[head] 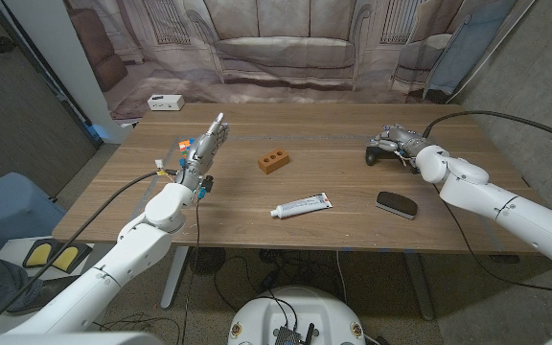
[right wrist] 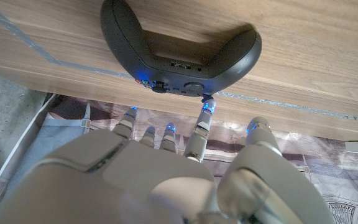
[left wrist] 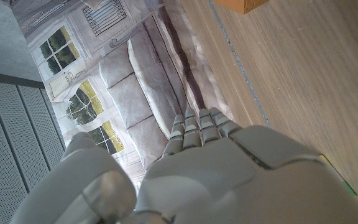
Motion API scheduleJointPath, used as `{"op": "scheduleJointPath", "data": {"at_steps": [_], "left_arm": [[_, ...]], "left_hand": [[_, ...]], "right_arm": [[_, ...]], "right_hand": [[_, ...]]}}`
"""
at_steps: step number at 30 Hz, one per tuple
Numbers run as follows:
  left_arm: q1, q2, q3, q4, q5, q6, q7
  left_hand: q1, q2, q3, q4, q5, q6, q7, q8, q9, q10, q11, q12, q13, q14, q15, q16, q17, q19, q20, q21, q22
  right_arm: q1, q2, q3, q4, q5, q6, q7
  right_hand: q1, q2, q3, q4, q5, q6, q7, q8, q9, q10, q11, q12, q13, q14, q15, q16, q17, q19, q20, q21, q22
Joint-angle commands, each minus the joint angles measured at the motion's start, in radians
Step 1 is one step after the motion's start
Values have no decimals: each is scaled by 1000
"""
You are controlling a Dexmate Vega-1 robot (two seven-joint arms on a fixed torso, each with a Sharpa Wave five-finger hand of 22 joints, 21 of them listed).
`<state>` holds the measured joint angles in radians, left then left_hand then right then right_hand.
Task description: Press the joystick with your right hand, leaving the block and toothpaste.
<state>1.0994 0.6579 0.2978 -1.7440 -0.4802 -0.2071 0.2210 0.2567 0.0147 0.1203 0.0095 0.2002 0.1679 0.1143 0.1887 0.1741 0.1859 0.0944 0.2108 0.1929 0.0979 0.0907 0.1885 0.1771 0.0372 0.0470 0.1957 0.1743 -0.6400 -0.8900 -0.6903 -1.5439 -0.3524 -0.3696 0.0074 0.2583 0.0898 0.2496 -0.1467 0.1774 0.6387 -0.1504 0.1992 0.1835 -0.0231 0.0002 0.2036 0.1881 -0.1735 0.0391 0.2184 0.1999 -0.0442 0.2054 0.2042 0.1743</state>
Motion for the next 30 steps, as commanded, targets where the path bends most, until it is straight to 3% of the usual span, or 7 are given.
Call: {"op": "scheduleJointPath", "data": {"at_steps": [1, 10, 30], "left_arm": [[4, -2, 2, -3, 3, -3, 3], [9, -4, 1, -6, 5, -11, 5], [13, 7, -6, -11, 3, -14, -9]], "left_hand": [[4, 5, 2, -9, -4, 3, -4, 0, 5, -7, -3, -1, 3, -2, 0, -2, 3, -5, 3, -1, 5], [4, 5, 1, -10, -4, 4, -3, 0, 5, -6, -4, -1, 3, -2, 1, -2, 3, -5, 4, -1, 6], [3, 7, 0, -12, -4, 11, -4, 3, 5, -5, -2, 0, 3, -2, 1, -1, 3, -6, 5, 0, 6]], "right_arm": [[-8, -14, 2, -15, -3, -7, -4], [-17, -26, 11, -51, -15, -22, -7], [-47, -35, 31, -102, -22, -47, -29]], "right_hand": [[8, -5, 8, 1, 0, 51, 55, 3, 2, 3, -2, 4, 2, -19, 0, 5, 4, 5, 5, 2, 3], [5, -8, 7, 3, -1, 3, 24, -17, 3, -17, -11, -5, 2, -27, 0, 0, 5, -4, 6, -4, 3], [-1, -13, 6, 5, -2, -139, 13, -35, 5, -45, -7, -12, 3, -37, 9, -4, 6, -13, 5, -9, 3]]}}
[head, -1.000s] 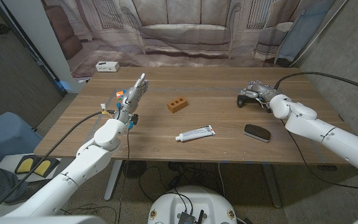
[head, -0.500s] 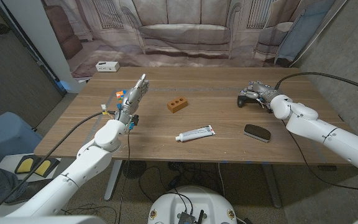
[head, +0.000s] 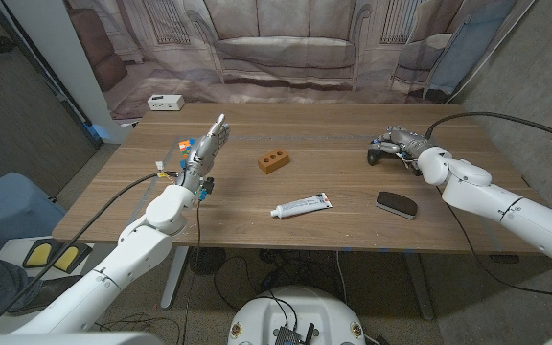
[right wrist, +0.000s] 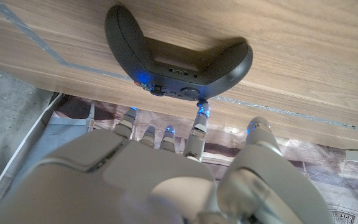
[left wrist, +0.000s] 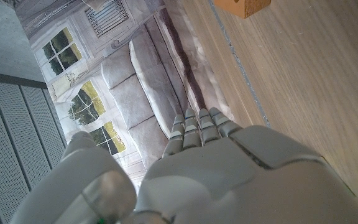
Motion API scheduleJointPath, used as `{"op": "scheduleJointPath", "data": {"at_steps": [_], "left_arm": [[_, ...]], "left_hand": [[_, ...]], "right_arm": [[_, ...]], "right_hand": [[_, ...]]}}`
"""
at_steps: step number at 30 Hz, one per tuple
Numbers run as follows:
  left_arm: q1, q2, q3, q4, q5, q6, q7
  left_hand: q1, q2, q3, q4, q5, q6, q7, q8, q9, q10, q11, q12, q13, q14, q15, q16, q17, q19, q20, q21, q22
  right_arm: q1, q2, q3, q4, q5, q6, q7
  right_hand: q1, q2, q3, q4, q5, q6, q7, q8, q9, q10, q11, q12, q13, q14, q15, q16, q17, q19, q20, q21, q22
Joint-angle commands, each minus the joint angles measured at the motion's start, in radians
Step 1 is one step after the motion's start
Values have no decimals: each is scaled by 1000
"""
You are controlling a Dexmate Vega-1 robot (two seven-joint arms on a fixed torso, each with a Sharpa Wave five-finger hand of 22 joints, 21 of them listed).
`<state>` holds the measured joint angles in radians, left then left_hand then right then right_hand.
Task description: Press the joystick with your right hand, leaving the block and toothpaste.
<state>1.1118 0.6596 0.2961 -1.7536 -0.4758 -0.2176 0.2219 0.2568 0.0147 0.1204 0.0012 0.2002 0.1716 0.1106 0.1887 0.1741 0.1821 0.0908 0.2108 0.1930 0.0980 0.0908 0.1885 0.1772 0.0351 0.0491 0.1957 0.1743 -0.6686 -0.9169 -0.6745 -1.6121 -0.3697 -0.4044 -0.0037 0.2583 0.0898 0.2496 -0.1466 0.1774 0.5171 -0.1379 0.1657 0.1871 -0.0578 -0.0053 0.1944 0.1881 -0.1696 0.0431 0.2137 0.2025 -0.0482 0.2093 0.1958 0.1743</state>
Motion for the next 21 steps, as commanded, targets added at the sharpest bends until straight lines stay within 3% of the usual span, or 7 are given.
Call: {"op": "scheduleJointPath", "data": {"at_steps": [1, 10, 17, 21], "left_arm": [[0, 6, -4, -1, -1, -5, -11], [0, 6, -5, 3, -5, -8, -15], [1, 4, -4, 8, -9, -10, -19], [1, 4, -5, 9, -8, -11, -18]], "left_hand": [[3, 7, 0, -4, -4, 8, 0, 3, 5, -2, 0, 0, 3, -3, 1, -1, 3, -4, 3, 0, 6], [3, 7, 0, -5, -4, 9, -2, 3, 5, -2, 0, 0, 3, -3, 0, -1, 3, -4, 4, 0, 6], [3, 8, 0, -5, -4, 10, 0, 3, 5, -2, -1, 0, 3, -2, 1, -1, 3, -5, 4, 0, 6], [2, 8, -1, -6, -4, 10, -2, 3, 5, -2, -1, 0, 3, -2, 0, -1, 3, -5, 4, 0, 6]], "right_arm": [[-22, -11, 17, -39, -6, -14, -19], [-30, -17, 22, -60, -13, -24, -21], [-41, -15, 30, -65, -13, -16, -40], [-44, -14, 31, -69, -17, -21, -45]], "right_hand": [[-1, -13, 6, 5, -2, -23, 0, -2, 1, -11, -1, -3, 3, -41, 4, 0, 4, -9, 2, 0, 3], [-2, -15, 6, 5, -2, -62, -3, -3, 1, -14, 1, -2, 4, -41, 6, 0, 4, -10, 2, -1, 3], [0, -16, 8, 4, -2, -175, -28, -6, 2, -16, 15, 1, 4, -39, 6, 1, 4, -8, 1, 0, 3], [1, -16, 9, 3, -2, -227, -21, -6, 1, -15, 20, 2, 4, -38, 9, 0, 3, -3, 0, 2, 3]]}}
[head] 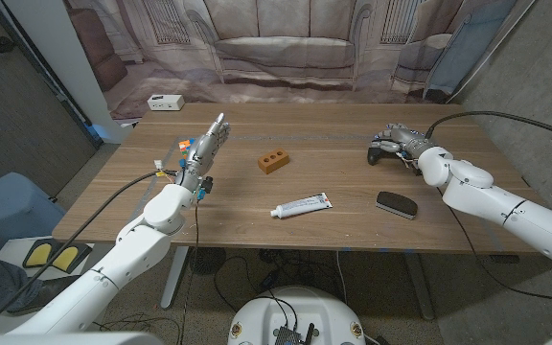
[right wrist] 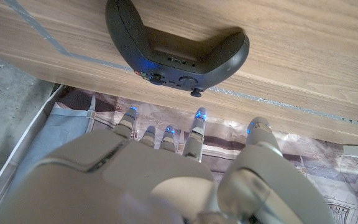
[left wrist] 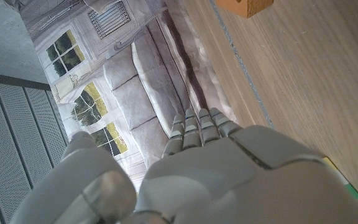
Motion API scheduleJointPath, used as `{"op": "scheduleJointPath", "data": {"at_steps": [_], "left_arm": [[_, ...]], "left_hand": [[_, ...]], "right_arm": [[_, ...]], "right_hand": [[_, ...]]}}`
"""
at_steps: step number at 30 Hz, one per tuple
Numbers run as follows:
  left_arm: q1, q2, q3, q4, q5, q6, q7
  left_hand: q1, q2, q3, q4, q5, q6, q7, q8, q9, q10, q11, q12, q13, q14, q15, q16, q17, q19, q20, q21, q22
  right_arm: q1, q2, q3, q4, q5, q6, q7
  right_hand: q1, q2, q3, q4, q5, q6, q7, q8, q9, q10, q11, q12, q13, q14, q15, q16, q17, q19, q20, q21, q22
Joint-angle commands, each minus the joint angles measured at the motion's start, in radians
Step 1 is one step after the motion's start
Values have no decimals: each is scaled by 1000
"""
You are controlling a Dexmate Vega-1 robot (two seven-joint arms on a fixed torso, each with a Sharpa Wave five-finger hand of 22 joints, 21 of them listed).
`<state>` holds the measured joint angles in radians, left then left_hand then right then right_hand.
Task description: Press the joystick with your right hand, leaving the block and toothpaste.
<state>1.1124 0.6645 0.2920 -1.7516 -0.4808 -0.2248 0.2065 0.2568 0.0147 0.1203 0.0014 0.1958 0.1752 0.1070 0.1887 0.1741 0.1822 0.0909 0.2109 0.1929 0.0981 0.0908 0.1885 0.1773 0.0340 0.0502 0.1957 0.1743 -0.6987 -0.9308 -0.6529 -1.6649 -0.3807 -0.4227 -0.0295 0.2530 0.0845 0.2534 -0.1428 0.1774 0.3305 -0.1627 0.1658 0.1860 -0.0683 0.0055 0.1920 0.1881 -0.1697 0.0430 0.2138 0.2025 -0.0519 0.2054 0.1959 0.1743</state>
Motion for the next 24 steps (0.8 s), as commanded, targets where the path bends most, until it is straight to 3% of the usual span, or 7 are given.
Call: {"op": "scheduleJointPath", "data": {"at_steps": [1, 4, 8, 11, 15, 18, 24], "left_arm": [[1, -1, -1, 7, -3, -5, -3], [1, -1, -1, 7, -3, -5, -2], [1, 0, -1, 7, -4, -4, -2], [1, -1, -2, 8, -4, -4, -2], [1, -1, -2, 10, -3, -7, -2], [0, -1, -2, 12, -4, -8, -3], [-2, -3, -2, 16, -4, -12, -4]], "left_hand": [[2, 8, -1, -6, 0, 6, 2, 2, 5, -2, 0, 0, 3, -2, 0, -1, 3, -4, 3, 0, 6], [2, 9, -1, -6, 0, 6, 1, 2, 5, -1, -1, 0, 3, -1, 0, -1, 3, -4, 3, 0, 6], [2, 9, -1, -7, 0, 6, 0, 2, 5, -1, -2, 0, 3, -2, 0, -1, 3, -4, 3, 0, 6], [2, 9, -1, -7, 0, 7, 0, 2, 5, -2, 0, 0, 3, -2, 0, -1, 3, -4, 4, 0, 6], [2, 10, -1, -7, 0, 8, 1, 2, 5, -2, 0, 0, 3, -1, 0, 0, 3, -5, 4, 0, 6], [2, 10, -1, -7, 0, 8, 0, 2, 5, -2, -2, 0, 3, -2, 0, -1, 3, -5, 4, 0, 6], [3, 10, -1, -8, 0, 8, -1, 2, 5, -1, -3, 0, 3, -1, 0, -1, 3, -5, 4, 1, 6]], "right_arm": [[-15, 0, 11, -16, -3, 0, -21], [-17, 1, 14, -16, -1, 4, -25], [-18, 5, 18, -18, 6, 1, -23], [-18, 5, 18, -15, 8, 7, -25], [-20, 7, 22, -11, 13, 16, -35], [-19, 6, 22, -14, 14, 12, -31], [-16, 9, 23, -17, 14, 8, -30]], "right_hand": [[6, -11, 5, 0, -2, -53, 6, -6, 2, -6, 11, 4, 4, -38, 9, 0, 3, 1, 5, 2, 3], [6, -12, 5, 0, -2, -76, 9, -5, 2, -5, 12, 5, 4, -38, 9, 0, 3, 3, 5, 2, 3], [0, -15, 3, 2, -2, -221, 37, -5, 2, -14, 13, 3, 4, -42, 9, -2, 4, 7, 5, 2, 3], [3, -8, 7, 2, 1, -252, 41, -3, 2, -16, 14, 3, 4, -48, 5, -4, 4, 11, 4, 3, 3], [8, -3, 12, 0, 4, -355, 57, -5, 2, -26, 18, 1, 4, -53, 4, -6, 3, 20, -3, 4, 2], [1, -11, 8, 2, 1, -393, 73, -2, 1, -28, 24, 2, 4, -54, 4, -5, 4, 29, -14, 6, 2], [-6, -17, 3, 4, 0, -406, 86, 1, 1, -34, 29, 1, 4, -57, 5, -6, 5, 26, -18, 4, 2]]}}
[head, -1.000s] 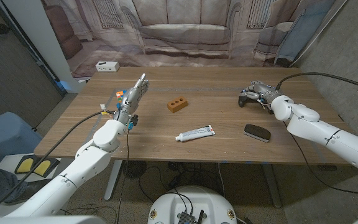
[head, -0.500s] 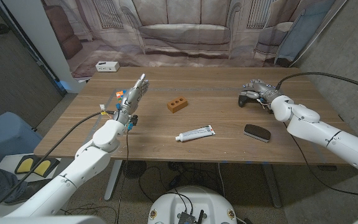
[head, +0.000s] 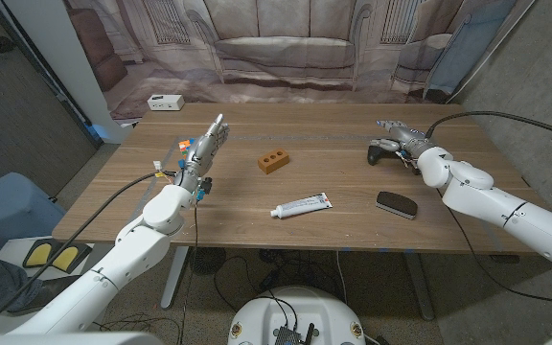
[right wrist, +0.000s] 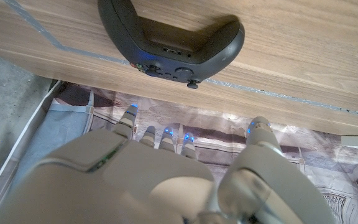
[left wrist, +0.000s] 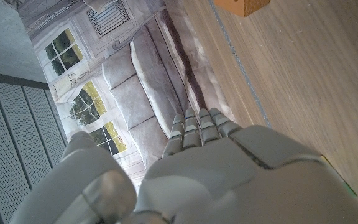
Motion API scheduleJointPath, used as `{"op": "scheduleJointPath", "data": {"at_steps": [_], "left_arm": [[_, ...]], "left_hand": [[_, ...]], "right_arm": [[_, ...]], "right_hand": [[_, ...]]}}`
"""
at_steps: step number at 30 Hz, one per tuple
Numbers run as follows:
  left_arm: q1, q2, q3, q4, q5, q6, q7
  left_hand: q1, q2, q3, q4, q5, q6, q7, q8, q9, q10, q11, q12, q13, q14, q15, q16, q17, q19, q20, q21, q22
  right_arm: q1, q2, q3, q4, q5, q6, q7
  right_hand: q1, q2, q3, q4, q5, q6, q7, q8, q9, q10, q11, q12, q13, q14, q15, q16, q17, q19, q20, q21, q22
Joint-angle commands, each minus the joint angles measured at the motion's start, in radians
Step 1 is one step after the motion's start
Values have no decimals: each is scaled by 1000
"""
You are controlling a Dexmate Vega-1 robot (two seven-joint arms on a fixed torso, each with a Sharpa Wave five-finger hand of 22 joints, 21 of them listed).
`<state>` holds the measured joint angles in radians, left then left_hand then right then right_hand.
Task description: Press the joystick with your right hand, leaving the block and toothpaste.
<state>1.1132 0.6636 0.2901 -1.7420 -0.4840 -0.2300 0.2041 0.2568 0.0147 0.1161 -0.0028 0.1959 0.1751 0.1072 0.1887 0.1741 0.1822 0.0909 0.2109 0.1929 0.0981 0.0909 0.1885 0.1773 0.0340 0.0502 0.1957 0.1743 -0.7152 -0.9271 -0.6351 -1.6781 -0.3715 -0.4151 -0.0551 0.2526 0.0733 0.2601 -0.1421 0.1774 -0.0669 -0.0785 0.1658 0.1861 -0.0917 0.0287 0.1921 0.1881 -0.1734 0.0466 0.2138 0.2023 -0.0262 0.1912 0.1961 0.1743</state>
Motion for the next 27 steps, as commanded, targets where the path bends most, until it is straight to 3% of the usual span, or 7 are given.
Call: {"op": "scheduleJointPath", "data": {"at_steps": [1, 13, 15, 18, 22, 27], "left_arm": [[-4, -2, 0, 7, -2, -6, -3], [-14, -4, 2, 18, -5, -5, -10], [-16, -4, 2, 19, -6, -4, -11], [-19, -3, 1, 19, -5, -5, -10], [-24, -4, 1, 22, -5, -6, -13], [-32, -6, 4, 32, -9, -9, -22]], "left_hand": [[3, 10, 3, -4, 0, 8, -1, 2, 5, -1, -2, 0, 3, -2, 0, -1, 3, -5, 4, 1, 6], [3, 12, 3, -5, 0, 8, 0, 2, 5, -2, -2, 0, 3, -2, -1, -1, 3, -5, 5, 1, 6], [3, 12, 3, -5, 0, 8, 0, 2, 5, -2, -3, 0, 3, -2, -2, -1, 3, -5, 4, 1, 6], [3, 12, 3, -6, 0, 8, 0, 2, 5, -2, -1, 0, 3, -1, 0, -1, 3, -5, 4, 1, 6], [3, 13, 3, -6, 0, 8, 1, 1, 5, -2, 0, 0, 3, -2, 0, -1, 3, -5, 4, 1, 6], [3, 13, 3, -7, 0, 8, 1, 1, 5, -3, -2, 0, 3, -2, -2, -1, 3, -5, 4, 1, 6]], "right_arm": [[0, 6, 5, -4, 3, 2, -10], [-15, 7, 24, -21, 21, 25, -37], [-21, 6, 31, -26, 28, 38, -48], [-30, 6, 43, -31, 40, 53, -62], [-46, 8, 64, -37, 59, 79, -91], [-68, 12, 94, -44, 101, 115, -115]], "right_hand": [[-8, -7, -4, 4, -1, -9, 4, 2, 1, -12, 8, 0, 4, -55, 3, -6, 5, 0, -5, 3, 2], [-29, -17, -15, 12, -4, 4, 35, 20, 1, -54, 27, -8, 5, -63, 5, -7, 8, -7, -27, 0, 2], [-33, -19, -17, 13, -4, 9, 42, 23, 1, -55, 30, -5, 5, -61, 4, -6, 8, -2, -47, 2, 2], [-36, -20, -19, 12, -3, 19, 56, 27, 1, -47, 40, 3, 5, -46, 3, -2, 6, 20, -130, 9, 2], [-34, -20, -18, 9, -2, 32, 62, 31, 1, -29, 45, 11, 4, -30, 1, 2, 4, 44, -171, 14, 1], [-33, -21, -18, 8, -2, 50, 70, 36, 0, -12, 48, 17, 4, -14, 0, 6, 3, 60, -184, 18, 0]]}}
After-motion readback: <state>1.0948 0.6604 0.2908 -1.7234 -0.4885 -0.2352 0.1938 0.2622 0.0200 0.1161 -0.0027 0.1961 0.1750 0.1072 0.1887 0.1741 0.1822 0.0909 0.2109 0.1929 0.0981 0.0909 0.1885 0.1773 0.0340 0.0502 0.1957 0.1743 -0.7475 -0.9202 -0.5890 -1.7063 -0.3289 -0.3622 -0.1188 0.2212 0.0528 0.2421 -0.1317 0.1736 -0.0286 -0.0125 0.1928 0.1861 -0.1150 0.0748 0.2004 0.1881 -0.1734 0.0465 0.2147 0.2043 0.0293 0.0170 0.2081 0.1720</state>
